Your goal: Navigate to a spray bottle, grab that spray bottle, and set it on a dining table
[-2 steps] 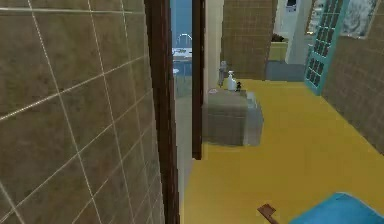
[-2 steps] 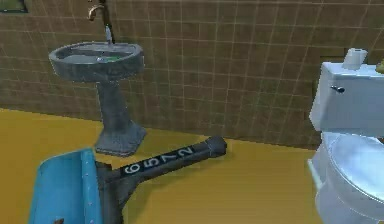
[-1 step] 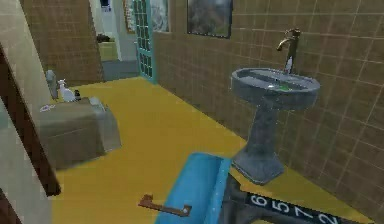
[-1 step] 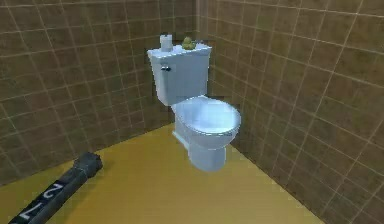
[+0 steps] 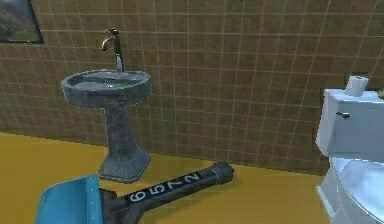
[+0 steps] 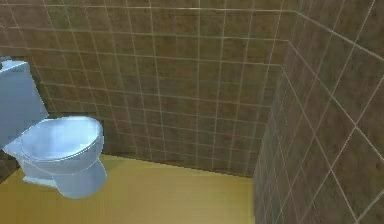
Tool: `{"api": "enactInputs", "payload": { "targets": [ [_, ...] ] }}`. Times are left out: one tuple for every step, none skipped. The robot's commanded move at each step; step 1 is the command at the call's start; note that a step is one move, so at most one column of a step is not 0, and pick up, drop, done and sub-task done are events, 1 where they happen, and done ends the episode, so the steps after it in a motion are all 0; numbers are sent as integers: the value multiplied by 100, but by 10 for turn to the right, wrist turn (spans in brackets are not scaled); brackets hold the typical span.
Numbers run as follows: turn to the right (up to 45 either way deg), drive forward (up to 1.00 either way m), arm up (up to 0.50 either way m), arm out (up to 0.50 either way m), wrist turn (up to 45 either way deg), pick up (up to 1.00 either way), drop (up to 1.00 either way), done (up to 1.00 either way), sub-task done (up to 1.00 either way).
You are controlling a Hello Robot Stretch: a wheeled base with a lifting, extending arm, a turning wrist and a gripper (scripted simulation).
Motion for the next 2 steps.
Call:
{"api": "enactInputs", "payload": {
  "targets": [
    [90, 0, 0, 0, 0, 0, 0, 0, 0],
    [0, 10, 0, 0, 0, 0, 0, 0, 0]
  ]
}}
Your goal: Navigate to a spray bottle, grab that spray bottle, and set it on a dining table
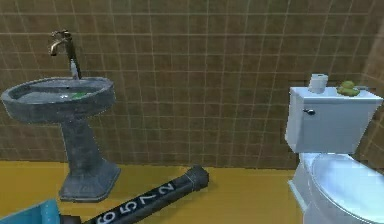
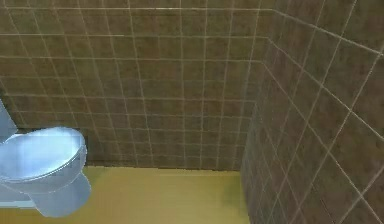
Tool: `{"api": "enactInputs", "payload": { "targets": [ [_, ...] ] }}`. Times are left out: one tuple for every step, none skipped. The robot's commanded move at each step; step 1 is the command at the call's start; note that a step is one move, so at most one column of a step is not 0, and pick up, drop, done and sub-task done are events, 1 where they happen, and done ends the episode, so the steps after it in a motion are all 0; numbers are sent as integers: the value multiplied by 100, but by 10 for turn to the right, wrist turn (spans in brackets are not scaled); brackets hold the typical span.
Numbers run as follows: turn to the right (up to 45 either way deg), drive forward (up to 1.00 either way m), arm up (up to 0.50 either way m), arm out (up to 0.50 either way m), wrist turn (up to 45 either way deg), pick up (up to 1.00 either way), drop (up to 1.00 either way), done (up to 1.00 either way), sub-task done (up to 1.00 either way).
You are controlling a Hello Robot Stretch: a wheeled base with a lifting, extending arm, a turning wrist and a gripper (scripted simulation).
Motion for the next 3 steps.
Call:
{"api": "enactInputs", "payload": {
  "targets": [
    [-450, 0, 0, 0, 0, 0, 0, 0, 0],
    [-390, 0, 0, 0, 0, 0, 0, 0, 0],
    [0, 100, 0, 0, 0, 0, 0, 0, 0]
  ]
}}
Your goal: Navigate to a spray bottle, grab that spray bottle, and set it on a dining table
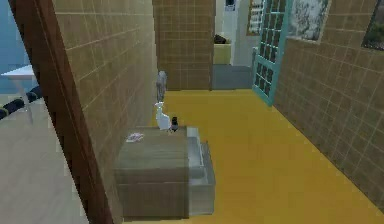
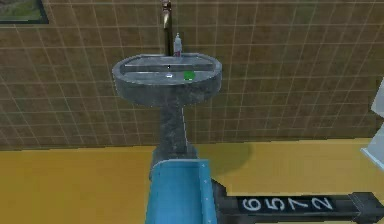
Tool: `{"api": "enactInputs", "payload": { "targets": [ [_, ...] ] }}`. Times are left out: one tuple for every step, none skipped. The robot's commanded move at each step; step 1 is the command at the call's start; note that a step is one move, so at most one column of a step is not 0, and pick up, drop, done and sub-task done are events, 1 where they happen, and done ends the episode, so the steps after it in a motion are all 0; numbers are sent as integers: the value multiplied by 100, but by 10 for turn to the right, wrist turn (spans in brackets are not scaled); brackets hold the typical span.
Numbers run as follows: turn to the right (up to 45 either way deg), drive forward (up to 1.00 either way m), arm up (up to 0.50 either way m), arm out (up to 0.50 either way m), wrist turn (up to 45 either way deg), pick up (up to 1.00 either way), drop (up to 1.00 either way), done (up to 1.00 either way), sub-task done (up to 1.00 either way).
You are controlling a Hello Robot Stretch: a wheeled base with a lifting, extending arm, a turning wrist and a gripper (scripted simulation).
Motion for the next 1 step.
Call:
{"api": "enactInputs", "payload": {
  "targets": [
    [0, 50, 0, 0, 0, 0, 0, 0, 0]
  ]
}}
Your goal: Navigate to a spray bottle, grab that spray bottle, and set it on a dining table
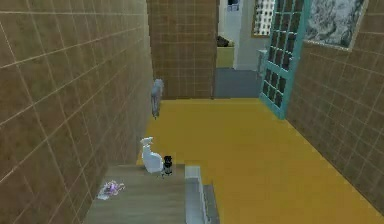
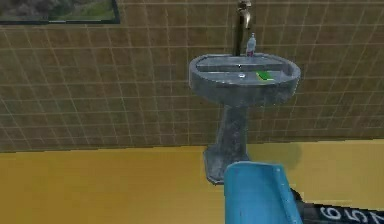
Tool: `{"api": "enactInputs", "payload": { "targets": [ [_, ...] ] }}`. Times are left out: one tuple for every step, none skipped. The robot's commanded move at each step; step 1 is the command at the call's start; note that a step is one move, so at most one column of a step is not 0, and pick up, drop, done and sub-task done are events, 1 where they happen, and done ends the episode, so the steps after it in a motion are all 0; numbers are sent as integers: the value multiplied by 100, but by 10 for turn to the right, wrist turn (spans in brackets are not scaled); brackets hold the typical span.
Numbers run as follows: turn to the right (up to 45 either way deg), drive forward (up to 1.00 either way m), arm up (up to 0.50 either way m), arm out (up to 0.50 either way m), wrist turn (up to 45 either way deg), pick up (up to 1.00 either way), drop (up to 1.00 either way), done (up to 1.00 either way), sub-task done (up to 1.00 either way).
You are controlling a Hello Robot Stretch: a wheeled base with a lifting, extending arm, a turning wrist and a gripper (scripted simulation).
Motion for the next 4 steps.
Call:
{"api": "enactInputs", "payload": {
  "targets": [
    [-450, 0, 0, 0, 0, 0, 0, 0, 0],
    [-450, 0, 0, 0, 0, 0, 0, 0, 0],
    [-120, 0, 0, 0, 0, 0, 0, 0, 0],
    [450, 0, 0, 0, 0, 0, 0, 0, 0]
  ]
}}
